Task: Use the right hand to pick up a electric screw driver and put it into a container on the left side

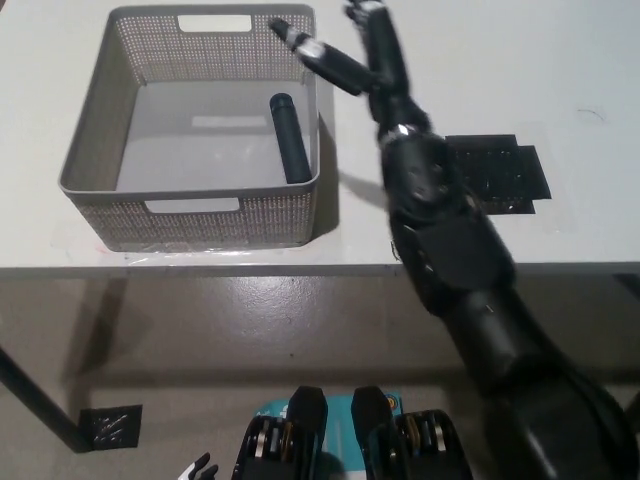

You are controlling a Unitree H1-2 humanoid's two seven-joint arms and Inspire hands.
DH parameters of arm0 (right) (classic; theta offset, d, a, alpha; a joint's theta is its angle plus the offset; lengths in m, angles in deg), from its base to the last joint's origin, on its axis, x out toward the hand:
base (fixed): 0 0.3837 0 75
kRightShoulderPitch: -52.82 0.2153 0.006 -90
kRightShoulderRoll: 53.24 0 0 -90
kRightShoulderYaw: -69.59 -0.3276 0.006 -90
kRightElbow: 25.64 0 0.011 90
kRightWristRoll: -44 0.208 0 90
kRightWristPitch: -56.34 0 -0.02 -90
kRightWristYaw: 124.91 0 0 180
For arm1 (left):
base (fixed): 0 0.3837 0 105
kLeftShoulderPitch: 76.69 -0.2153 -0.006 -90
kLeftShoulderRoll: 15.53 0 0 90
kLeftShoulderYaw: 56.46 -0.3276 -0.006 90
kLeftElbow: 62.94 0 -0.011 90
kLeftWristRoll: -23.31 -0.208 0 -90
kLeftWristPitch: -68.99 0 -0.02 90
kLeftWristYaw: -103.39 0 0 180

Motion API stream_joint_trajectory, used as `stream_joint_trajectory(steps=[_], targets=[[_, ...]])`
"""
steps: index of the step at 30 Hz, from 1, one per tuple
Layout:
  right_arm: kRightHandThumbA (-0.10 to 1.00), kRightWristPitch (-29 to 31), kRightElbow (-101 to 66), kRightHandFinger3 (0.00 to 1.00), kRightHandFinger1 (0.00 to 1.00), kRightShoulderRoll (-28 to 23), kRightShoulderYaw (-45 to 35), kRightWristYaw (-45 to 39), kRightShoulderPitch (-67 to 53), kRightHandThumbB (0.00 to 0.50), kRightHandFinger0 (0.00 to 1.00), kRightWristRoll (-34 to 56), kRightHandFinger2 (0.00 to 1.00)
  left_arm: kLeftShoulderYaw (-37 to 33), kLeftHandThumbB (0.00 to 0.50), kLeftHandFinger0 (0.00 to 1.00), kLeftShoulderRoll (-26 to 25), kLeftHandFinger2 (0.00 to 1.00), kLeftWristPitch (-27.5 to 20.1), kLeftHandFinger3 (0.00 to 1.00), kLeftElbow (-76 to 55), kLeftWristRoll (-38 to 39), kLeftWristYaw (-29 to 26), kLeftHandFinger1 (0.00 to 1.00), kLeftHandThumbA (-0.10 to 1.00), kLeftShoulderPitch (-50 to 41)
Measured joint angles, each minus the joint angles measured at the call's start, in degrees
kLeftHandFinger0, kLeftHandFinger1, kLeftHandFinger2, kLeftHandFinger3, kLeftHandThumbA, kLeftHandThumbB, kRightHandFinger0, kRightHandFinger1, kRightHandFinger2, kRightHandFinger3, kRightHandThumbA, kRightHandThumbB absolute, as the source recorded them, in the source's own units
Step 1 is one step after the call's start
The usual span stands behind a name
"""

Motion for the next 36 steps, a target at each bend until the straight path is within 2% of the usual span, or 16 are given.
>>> stream_joint_trajectory(steps=[4,6,7,8,9,10,11,12,16,19,24,27,28,30,34,36], targets=[[0.93,-0.96,-7.51,1.0,1.0,-1.84,-0.18,-0.27,-6.09,0.471,1.0,0.2,1.0,0.01,0.195,1.0,0.0,1.0,0.01,1.0,0.23,-0.01,-0.01,1.0,1.0,0.01],[0.94,-1.56,-11.94,1.0,1.0,-3.1,-0.3,-0.53,-10.21,0.419,1.0,0.42,1.0,0.01,0.204,1.0,0.0,1.0,0.02,1.0,0.33,-0.01,-0.02,1.0,1.0,0.07],[0.94,-1.7,-14.25,1.0,1.0,-3.76,-0.33,-0.67,-12.43,0.411,1.0,0.5,1.0,0.01,0.213,1.0,0.0,1.0,0.02,1.0,0.37,-0.01,-0.02,1.0,1.0,0.11],[0.94,-1.78,-16.57,1.0,1.0,-4.43,-0.34,-0.83,-14.9,0.411,1.0,0.56,1.0,0.03,0.214,1.0,0.0,1.0,0.02,1.0,0.43,-0.01,-0.02,1.0,1.0,0.16],[0.97,-1.83,-18.56,1.0,1.0,-5.02,-0.34,-0.97,-17.15,0.439,1.0,0.63,1.0,0.04,0.214,1.0,-0.01,1.0,0.03,1.0,0.49,-0.01,-0.02,1.0,1.0,0.21],[1.0,-1.87,-20.79,1.0,1.0,-5.71,-0.33,-1.14,-19.86,0.427,1.0,0.75,1.0,0.07,0.2,1.0,-0.01,1.0,0.03,1.0,0.55,0.0,-0.02,1.0,1.0,0.26],[0.93,-1.93,-22.63,1.0,1.0,-6.35,-0.33,-1.23,-22.68,0.474,1.0,0.79,1.0,0.08,0.195,1.0,-0.03,1.0,0.04,1.0,0.63,0.0,-0.02,1.0,1.0,0.3],[1.0,-1.92,-25.12,1.0,1.0,-7.01,-0.33,-1.33,-25.93,0.431,1.0,0.83,1.0,0.1,0.188,1.0,-0.03,1.0,0.04,1.0,0.77,0.0,-0.02,1.0,1.0,0.41],[0.98,-1.72,-33.76,1.0,1.0,-9.64,0.09,-2.27,-38.3,0.454,1.0,1.0,1.0,0.23,0.196,1.0,-0.15,1.0,0.03,1.0,1.38,0.01,-0.02,1.0,1.0,1.14],[0.98,-0.31,-40.02,1.0,1.0,-11.42,1.43,-3.68,-50.21,0.444,1.0,1.19,1.0,0.54,0.194,1.0,-0.76,1.0,0.01,1.0,1.47,0.05,-0.01,1.0,1.0,1.89],[0.95,3.97,-39.92,1.0,1.0,-11.62,3.02,-5.9,-62.04,0.444,1.0,2.22,1.0,1.34,0.208,1.0,-1.75,1.0,-0.09,1.0,1.5,0.41,0.02,1.0,1.0,3.52],[0.94,6.15,-36.93,1.0,1.0,-11.3,3.21,-6.92,-64.21,0.465,1.0,2.71,1.0,2.04,0.174,1.0,-1.77,1.0,-0.08,1.0,1.33,0.85,0.02,1.0,1.0,4.21],[0.94,6.35,-36.59,1.0,1.0,-11.24,3.22,-7.02,-64.37,0.448,1.0,2.77,1.0,2.12,0.167,1.0,-1.77,1.0,-0.09,1.0,1.29,0.9,0.01,1.0,1.0,4.23],[0.94,8.6,-32.71,1.0,1.0,-10.85,3.16,-8.05,-64.9,0.433,1.0,3.62,1.0,2.97,0.166,1.0,-1.77,1.0,-0.08,1.0,0.89,1.37,0.0,1.0,1.0,4.24],[0.95,10.34,-27.55,1.0,1.0,-10.81,2.66,-9.7,-64.42,0.481,1.0,4.82,1.0,3.43,0.184,1.0,-1.74,1.0,-0.03,1.0,0.89,1.78,0.0,1.0,1.0,4.47],[0.93,10.73,-25.33,1.0,1.0,-10.8,2.45,-10.51,-63.49,0.483,1.0,5.48,1.0,3.69,0.19,1.0,-1.75,1.0,0.01,1.0,0.88,1.92,-0.03,1.0,1.0,4.87]])
